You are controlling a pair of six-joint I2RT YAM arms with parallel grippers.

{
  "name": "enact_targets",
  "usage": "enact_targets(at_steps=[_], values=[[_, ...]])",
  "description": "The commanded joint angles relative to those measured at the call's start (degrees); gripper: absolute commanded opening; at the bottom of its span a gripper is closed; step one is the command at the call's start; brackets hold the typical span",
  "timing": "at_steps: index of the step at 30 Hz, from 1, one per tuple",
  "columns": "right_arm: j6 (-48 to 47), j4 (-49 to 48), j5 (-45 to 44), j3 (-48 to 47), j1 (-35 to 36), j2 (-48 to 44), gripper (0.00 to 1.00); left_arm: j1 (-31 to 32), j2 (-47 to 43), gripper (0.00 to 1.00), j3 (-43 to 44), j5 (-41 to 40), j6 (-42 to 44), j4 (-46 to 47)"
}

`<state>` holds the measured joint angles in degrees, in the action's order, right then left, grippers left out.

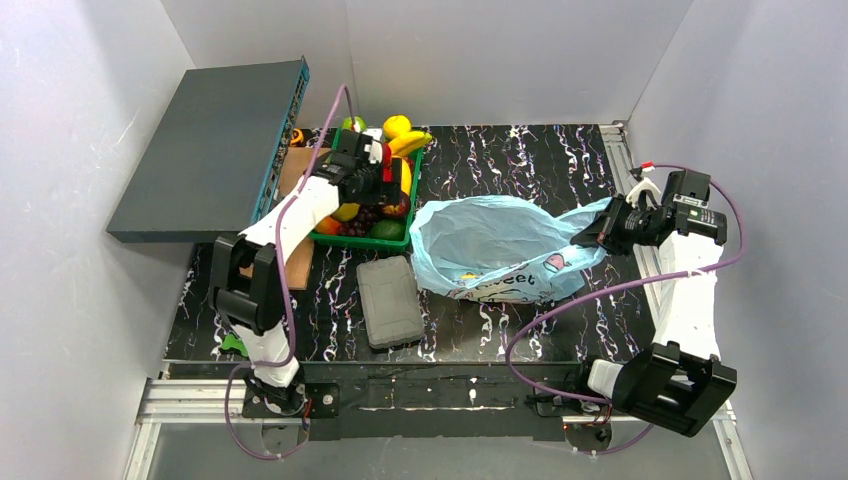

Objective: Place the fake fruits into the plastic bag and tie a complex knot

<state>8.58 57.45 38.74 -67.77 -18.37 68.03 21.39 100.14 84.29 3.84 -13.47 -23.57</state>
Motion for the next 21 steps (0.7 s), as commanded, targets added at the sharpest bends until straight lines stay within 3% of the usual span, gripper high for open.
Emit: enact_targets(at_steps=[1,13,21], values=[[-1.39,-0.81,-0.16,-2.72,-0.4,0.44,0.01,1.73,3.55,0.93,-0.14,-5.04,-3.8,1.58],[-2.16,-0.73,0.34,-2.46,-0.52,1.56,0.01,3.31,10.73,0.86,2.86,-2.08,-4.72,4.73],[-2.6,-0.56,0.64,-2.2,-0.52,1.54,0.01,3.31,3.36,0.51,0.54,-3.97,-2.46,4.34]])
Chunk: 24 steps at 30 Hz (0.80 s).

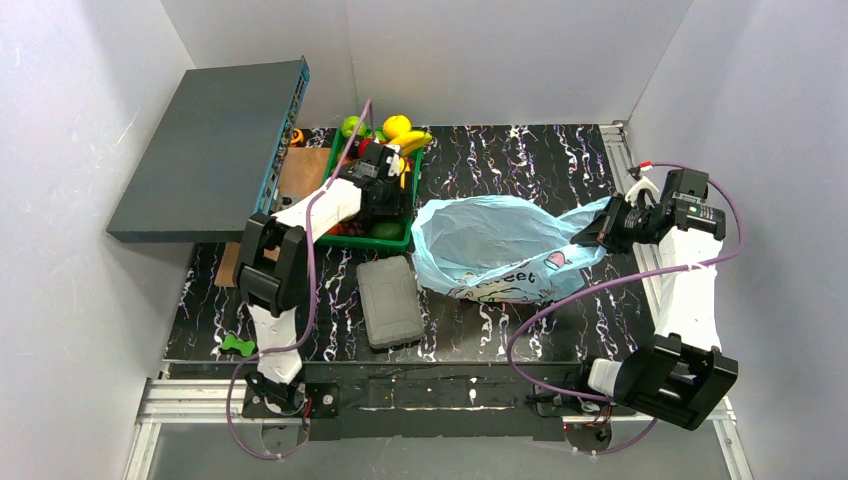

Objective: Place the fake fruits into the plastic bag and tie a complex knot

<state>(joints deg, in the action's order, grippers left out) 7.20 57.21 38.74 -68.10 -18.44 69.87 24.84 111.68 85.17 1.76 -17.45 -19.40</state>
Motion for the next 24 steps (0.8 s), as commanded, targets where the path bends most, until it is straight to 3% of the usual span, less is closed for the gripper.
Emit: enact_targets(at_steps=[1,5,10,16,19,24], values=[[-1.29,-0.31,0.71,-1.79,-0.45,-0.34,0.01,-0.14,-9.62,0.47,-0.31,-3.38,1.96,-0.76],[-1.29,-0.26,1.36,-1.54,-0.41,-0.58,0.01,-0.23,-15.62,0.36,0.38,-6.0,4.62,-4.76],[-1.54,-0.85,2.04,-1.3,-0.46,-0.87,0.01,2.2,-23.96,0.4,4.99,4.62,16.1,0.0],[-1.32,-1.39,2.47,-1.08,-0.45,-1.33,0.01,13.95,-20.03,0.38,21.59,27.37,31.09,-11.33],[-1.23,-1.72,3.03,-1.24,-0.42,-1.92,0.01,20.92,-15.3,0.37,27.31,29.77,35.8,-18.62],[-2.0,-1.28,3.05,-1.6,-0.37,-2.6,0.01,26.96,-7.09,0.37,29.35,25.49,41.51,-25.14]])
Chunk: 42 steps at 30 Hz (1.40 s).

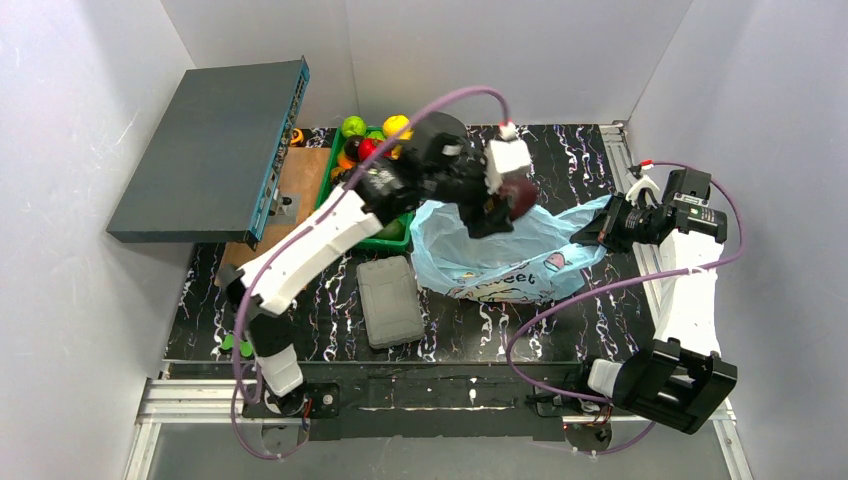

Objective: Place the fake fruits into the plastic bag and tie a complex knot

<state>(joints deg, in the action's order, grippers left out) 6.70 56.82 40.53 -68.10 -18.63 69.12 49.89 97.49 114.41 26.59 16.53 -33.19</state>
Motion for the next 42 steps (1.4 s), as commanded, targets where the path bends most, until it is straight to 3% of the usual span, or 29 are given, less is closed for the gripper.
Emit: enact_targets(at_steps=[1,7,9,11,13,14,15,22,27,35,42], values=[[-1.71,-0.87,1.22,-1.72,-0.25,-2.0,0.01,2.3,8.32,0.35,-0.22,-0.02,7.77,-11.86],[-1.46,-1.9,1.78,-2.12,-0.18,-2.06,0.01,2.93,12.85,0.37,-4.58,-7.64,11.04,-9.83],[-1.66,-2.25,1.19,-2.61,-0.22,-1.26,0.01,2.92,13.78,0.42,-4.87,-9.3,11.84,-9.79],[-1.69,-2.61,0.6,-2.78,-0.23,-0.4,0.01,2.86,14.31,0.56,-4.63,-9.87,12.82,-10.45],[-1.69,-3.39,-0.13,-2.48,-0.23,0.1,0.01,2.9,13.8,0.79,-3.54,-9.15,12.63,-11.17],[-1.65,-3.9,-0.5,-2.17,-0.26,0.27,0.01,2.87,13.16,0.97,-2.85,-8.47,12.36,-11.74],[-1.54,-4.24,-0.68,-1.83,-0.26,0.31,0.01,2.92,12.5,0.98,-1.7,-7.91,11.84,-12.27],[-1.86,-4.75,-0.82,-0.66,-0.21,0.59,0.01,2.06,6.39,0.98,8.21,-3.71,6.51,-15.76],[-2.5,-4.89,-1.01,-0.62,-0.21,0.25,0.01,-6.51,1.85,0.98,9.25,-3.33,0.15,-12.05],[-3.68,-4.61,-0.93,-1.16,-0.24,-0.21,0.01,-26.35,4.13,0.98,5.22,-16.6,-7.28,-11.94],[-3.92,-4.38,-0.24,-1.08,-0.25,0.05,0.01,-31.42,10.71,0.81,-1.25,-30.62,0.41,-12.05]])
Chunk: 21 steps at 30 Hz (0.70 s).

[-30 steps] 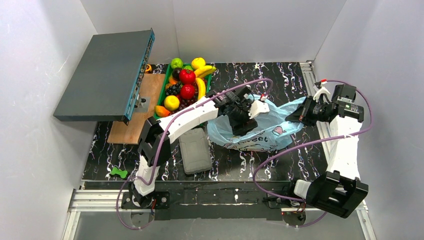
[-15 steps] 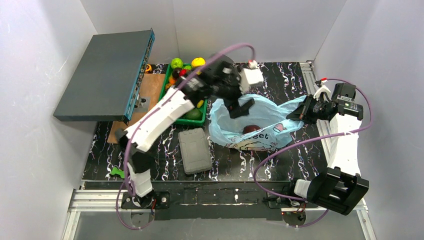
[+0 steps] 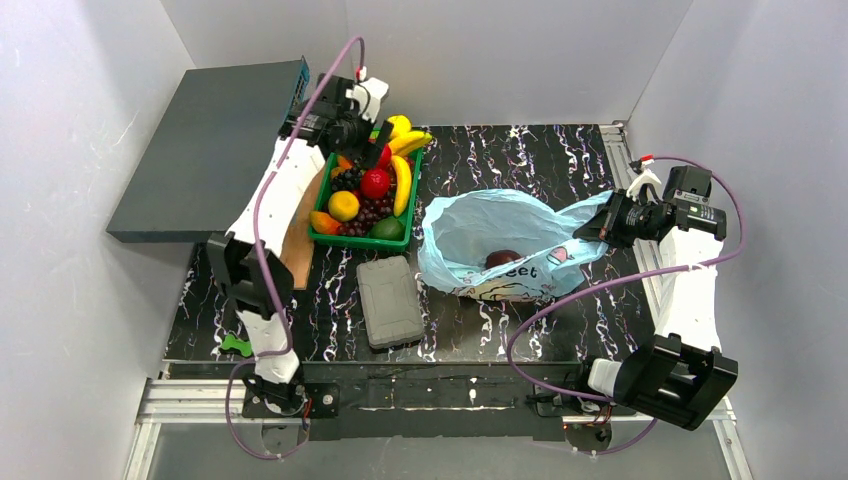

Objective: Place the fake fruits into the plastic bag and tie a complex knot

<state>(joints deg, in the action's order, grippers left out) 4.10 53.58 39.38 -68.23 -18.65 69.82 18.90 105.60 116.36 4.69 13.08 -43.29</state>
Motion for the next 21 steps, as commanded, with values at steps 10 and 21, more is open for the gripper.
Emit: enact_targets(at_steps=[10,21], values=[[-2.15,-0.91,1.08,-0.83,-0.24,-0.13,0.01,-0.67,13.12,0.76,-3.88,-17.58,14.01,1.05],[-2.64,-0.61,1.29,-0.68,-0.18,0.13,0.01,-1.66,18.27,0.74,-3.97,-17.52,17.33,3.87]])
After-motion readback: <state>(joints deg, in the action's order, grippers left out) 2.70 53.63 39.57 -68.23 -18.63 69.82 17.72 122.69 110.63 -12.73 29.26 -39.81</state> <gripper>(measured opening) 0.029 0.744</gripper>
